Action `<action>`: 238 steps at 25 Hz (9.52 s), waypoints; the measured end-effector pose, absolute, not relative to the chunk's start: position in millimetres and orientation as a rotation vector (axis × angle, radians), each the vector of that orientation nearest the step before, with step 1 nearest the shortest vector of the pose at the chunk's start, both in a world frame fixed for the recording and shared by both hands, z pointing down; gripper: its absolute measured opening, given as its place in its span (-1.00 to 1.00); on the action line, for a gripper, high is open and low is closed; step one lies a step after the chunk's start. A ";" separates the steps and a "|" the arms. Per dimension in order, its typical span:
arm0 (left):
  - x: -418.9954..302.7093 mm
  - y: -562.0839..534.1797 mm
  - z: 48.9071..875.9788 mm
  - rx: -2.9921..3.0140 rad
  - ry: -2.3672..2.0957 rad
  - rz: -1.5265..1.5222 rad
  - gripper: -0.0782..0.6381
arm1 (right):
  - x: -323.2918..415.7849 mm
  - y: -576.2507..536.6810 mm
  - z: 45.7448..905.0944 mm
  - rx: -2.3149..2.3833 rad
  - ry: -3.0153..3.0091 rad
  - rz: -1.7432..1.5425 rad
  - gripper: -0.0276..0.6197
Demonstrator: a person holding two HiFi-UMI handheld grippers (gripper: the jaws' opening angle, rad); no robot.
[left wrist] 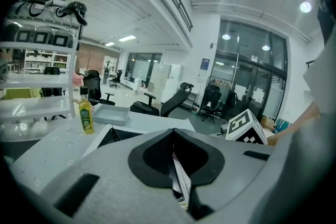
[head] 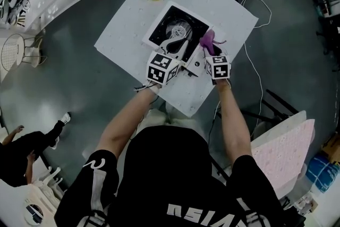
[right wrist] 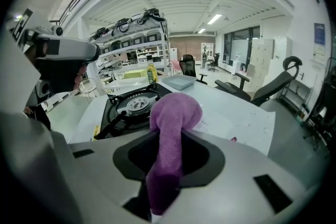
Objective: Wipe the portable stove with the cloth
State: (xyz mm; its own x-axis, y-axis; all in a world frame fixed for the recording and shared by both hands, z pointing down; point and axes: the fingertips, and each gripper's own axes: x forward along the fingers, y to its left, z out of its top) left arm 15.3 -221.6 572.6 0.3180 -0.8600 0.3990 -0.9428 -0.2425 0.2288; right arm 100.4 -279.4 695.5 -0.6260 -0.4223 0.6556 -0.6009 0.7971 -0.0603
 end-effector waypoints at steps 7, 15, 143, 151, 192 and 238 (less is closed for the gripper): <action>8.5 -179.5 569.6 2.151 -1.601 0.220 -0.77 | 100.0 -229.9 698.1 0.755 -2.325 0.376 -0.59; 0.1 -120.5 560.8 2.134 -1.625 0.180 -0.77 | 98.3 -174.4 700.7 0.773 -2.309 0.386 -0.59; -301.5 -126.3 502.1 2.271 -1.587 0.138 -0.77 | -185.3 -187.9 585.5 1.148 -2.398 0.504 -0.60; -298.7 -142.6 496.4 2.296 -1.556 0.138 -0.77 | -181.5 -201.5 575.5 1.181 -2.394 0.497 -0.60; -303.3 -375.3 621.0 2.352 -1.030 0.305 -0.77 | -204.8 -379.4 706.2 1.547 -1.921 0.884 -0.60; -301.0 -172.3 589.0 2.477 -0.950 0.322 -0.77 | -199.5 -143.4 713.3 1.718 -1.817 0.951 -0.60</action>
State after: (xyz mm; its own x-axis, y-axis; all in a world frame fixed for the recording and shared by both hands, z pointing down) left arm -301.0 -172.3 589.0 0.7336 -0.5689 0.3717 -0.6777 -0.6531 0.3380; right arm -199.5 -143.4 713.3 -0.1128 -0.6658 0.7375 -0.9855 -0.0197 -0.1686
